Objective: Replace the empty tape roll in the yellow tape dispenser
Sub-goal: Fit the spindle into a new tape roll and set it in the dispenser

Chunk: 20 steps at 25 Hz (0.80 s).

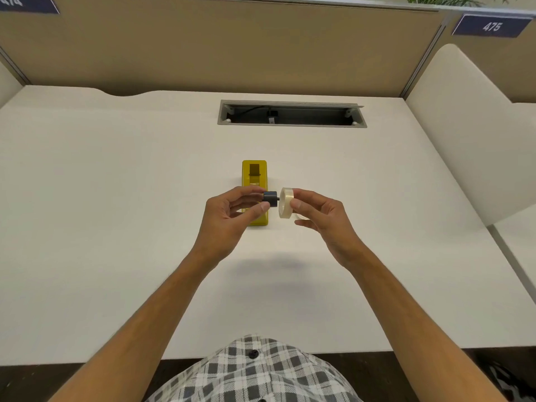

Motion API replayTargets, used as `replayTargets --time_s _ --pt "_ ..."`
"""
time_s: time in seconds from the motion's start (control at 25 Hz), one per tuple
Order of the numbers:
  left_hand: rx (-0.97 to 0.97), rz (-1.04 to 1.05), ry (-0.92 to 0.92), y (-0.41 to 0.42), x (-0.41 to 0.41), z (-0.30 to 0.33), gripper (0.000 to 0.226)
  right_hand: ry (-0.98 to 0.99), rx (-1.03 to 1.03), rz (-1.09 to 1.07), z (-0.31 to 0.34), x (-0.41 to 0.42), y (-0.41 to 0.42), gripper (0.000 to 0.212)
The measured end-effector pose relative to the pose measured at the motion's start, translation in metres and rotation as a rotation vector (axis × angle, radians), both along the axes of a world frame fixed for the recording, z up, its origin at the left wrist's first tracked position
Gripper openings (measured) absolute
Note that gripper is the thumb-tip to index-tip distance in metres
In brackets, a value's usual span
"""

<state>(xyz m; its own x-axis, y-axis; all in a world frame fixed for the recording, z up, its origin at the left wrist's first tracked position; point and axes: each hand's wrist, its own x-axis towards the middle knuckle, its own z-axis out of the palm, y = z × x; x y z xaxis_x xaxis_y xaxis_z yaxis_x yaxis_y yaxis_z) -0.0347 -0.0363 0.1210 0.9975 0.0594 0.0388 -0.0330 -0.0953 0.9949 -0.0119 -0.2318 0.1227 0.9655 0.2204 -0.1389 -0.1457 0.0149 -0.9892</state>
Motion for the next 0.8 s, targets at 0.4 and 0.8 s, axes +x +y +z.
replayTargets --time_s 0.4,0.8 --pt "0.007 -0.061 -0.037 0.0 -0.001 0.006 0.03 -0.062 0.021 0.121 0.013 -0.002 -0.001 0.026" --pt "-0.043 -0.11 -0.043 0.005 0.003 0.009 0.032 -0.11 0.027 0.088 0.013 -0.001 0.005 0.025"
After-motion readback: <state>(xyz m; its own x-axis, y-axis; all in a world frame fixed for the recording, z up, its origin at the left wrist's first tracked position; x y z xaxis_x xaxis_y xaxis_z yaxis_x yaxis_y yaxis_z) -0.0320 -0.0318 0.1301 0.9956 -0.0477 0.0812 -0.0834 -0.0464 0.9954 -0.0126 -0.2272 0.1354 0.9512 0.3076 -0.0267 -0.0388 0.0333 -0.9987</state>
